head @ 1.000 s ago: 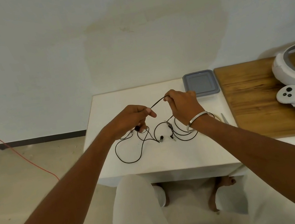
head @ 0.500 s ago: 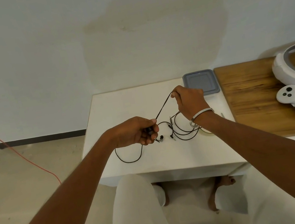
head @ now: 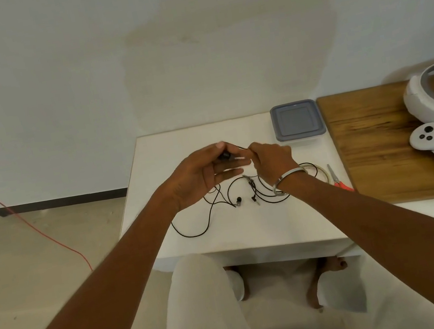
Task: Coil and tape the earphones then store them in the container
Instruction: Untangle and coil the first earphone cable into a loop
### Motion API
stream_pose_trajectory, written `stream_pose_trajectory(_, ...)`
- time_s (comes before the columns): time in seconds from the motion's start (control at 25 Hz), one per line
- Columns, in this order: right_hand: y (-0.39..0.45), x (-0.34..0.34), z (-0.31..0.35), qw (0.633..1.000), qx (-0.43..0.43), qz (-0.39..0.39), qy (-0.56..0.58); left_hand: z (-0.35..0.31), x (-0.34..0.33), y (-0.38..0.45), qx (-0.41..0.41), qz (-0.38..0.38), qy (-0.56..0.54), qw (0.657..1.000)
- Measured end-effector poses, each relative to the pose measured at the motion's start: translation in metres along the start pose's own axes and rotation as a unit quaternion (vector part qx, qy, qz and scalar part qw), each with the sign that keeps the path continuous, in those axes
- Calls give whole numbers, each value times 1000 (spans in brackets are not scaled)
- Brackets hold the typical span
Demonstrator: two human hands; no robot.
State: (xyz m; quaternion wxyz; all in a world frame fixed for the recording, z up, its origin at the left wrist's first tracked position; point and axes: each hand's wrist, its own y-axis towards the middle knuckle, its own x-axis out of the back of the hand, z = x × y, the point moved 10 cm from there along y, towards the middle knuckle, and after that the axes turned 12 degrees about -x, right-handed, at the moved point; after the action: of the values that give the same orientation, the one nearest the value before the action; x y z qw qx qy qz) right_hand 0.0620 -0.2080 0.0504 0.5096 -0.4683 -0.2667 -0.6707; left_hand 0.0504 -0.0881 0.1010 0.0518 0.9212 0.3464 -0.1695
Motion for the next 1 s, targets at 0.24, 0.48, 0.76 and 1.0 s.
stream_pose_trajectory(0.24, -17, -39, 21, 991, 48, 118, 50, -7, 19, 11, -55, -70, 26, 996)
stream_pose_trajectory(0.48, -30, -61, 26, 973, 81, 210, 57, -4, 40, 10, -52, -134, 86, 986)
stream_pose_trajectory(0.76, -46, -64, 39, 951, 132, 264, 96, 8, 58, 3, -52, -105, 398, 910)
stream_pose_trajectory(1.0, -36, -43, 30, 952, 97, 232, 173, 24, 71, -8, -4, -69, 505, 861)
